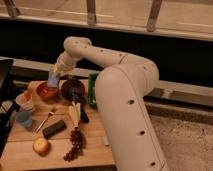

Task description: Place sponge in red bowl

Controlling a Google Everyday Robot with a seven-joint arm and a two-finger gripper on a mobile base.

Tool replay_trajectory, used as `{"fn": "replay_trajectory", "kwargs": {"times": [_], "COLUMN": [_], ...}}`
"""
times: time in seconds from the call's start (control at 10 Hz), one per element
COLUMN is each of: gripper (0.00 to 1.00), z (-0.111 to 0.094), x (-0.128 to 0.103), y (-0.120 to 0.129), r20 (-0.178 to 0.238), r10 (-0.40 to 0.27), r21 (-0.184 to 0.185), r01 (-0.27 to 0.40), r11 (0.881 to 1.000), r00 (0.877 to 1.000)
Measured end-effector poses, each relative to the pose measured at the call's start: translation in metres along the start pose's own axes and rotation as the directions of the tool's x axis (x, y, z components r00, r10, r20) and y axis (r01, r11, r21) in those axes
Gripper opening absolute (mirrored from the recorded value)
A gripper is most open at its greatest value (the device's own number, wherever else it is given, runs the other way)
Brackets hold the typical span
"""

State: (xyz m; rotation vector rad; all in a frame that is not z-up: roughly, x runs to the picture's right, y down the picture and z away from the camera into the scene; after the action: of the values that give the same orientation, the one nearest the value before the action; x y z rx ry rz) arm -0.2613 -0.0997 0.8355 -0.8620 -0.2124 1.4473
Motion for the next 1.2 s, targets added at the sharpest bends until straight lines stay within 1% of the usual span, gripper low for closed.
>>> {"fn": "replay_trajectory", "kwargs": {"times": [0.2, 0.3, 0.4, 0.6, 0.7, 0.8, 0.9, 1.0, 1.1, 1.2], "gripper": [0.00, 0.00, 0.00, 0.01, 0.08, 0.20, 0.28, 0.39, 0.47, 0.59], "z": [0.007, 0.012, 0.022, 0.030, 0.035, 0.039, 0.042, 0.043, 0.043, 0.045], "x": [0.002, 0.004, 0.007, 0.006, 0.004, -0.001, -0.006, -0.015, -0.022, -0.030], "y": [0.009, 0.012, 0.020, 0.018, 0.012, 0.013, 0.014, 0.010, 0.006, 0.000], "r20": [-0.009, -0.017, -0.031, -0.040, -0.039, -0.032, -0.024, -0.009, 0.006, 0.020], "r10": [-0.009, -0.013, -0.016, -0.006, -0.005, -0.016, -0.018, -0.012, 0.002, 0.021], "r21": [-0.050, -0.068, -0.099, -0.128, -0.129, -0.109, -0.095, -0.080, -0.074, -0.069], "r01": [0.009, 0.012, 0.013, 0.000, 0.000, 0.013, 0.016, 0.011, -0.001, -0.020], "r11": [0.999, 0.998, 0.995, 0.992, 0.992, 0.994, 0.995, 0.997, 0.997, 0.997], "r00": [1.000, 1.000, 0.999, 0.999, 0.999, 0.999, 1.000, 1.000, 1.000, 1.000]}}
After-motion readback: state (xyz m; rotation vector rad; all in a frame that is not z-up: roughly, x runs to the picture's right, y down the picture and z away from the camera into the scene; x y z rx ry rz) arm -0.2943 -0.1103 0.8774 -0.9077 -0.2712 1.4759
